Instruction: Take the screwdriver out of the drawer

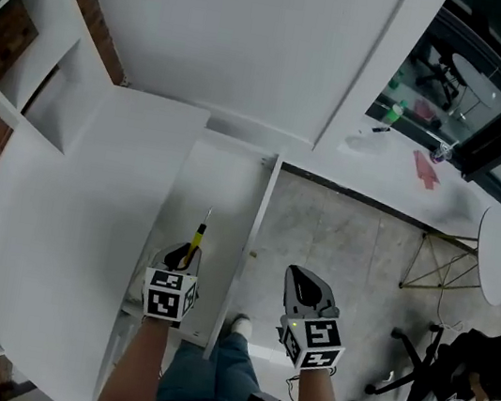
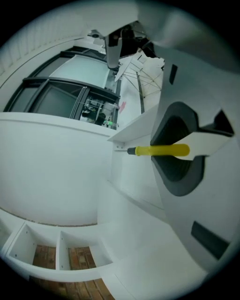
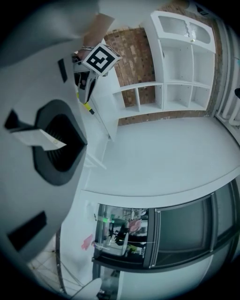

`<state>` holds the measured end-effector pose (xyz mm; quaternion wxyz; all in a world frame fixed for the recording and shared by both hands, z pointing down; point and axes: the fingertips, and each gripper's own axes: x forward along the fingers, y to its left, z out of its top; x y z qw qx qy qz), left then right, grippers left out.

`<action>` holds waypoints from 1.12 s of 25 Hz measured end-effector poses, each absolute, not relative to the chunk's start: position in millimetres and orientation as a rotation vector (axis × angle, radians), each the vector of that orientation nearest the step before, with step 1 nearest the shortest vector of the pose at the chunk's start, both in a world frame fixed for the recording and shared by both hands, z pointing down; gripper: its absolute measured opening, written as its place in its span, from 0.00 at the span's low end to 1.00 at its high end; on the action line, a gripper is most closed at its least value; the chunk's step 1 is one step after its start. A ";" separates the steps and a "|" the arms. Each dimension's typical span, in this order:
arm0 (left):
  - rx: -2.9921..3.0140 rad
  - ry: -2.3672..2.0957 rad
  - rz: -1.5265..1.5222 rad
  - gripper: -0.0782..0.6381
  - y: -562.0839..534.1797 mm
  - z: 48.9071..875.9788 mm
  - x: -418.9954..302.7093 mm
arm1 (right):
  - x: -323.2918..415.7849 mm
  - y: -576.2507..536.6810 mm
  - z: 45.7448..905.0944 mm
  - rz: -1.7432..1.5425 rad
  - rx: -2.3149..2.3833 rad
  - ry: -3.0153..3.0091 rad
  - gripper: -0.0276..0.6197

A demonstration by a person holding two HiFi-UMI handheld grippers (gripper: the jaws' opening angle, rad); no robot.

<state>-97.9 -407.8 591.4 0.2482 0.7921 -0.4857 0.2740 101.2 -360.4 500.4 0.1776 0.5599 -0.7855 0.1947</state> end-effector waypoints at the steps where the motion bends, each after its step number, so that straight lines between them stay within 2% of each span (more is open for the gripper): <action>1: 2.157 -1.343 0.728 0.22 -410.4 583.8 -103.0 | 98.6 -362.5 494.1 0.534 1.583 -2.233 0.06; 11: 2.060 -1.563 0.670 0.22 -426.9 534.3 -204.1 | 55.9 -387.1 465.6 0.476 1.573 -2.330 0.06; 19: 1.898 -1.625 0.758 0.22 -409.7 545.4 -290.2 | 7.9 -398.7 456.5 0.452 1.488 -2.388 0.06; 28: 1.815 -1.573 0.822 0.22 -391.1 583.0 -315.1 | -18.7 -381.7 478.5 0.474 1.408 -2.342 0.06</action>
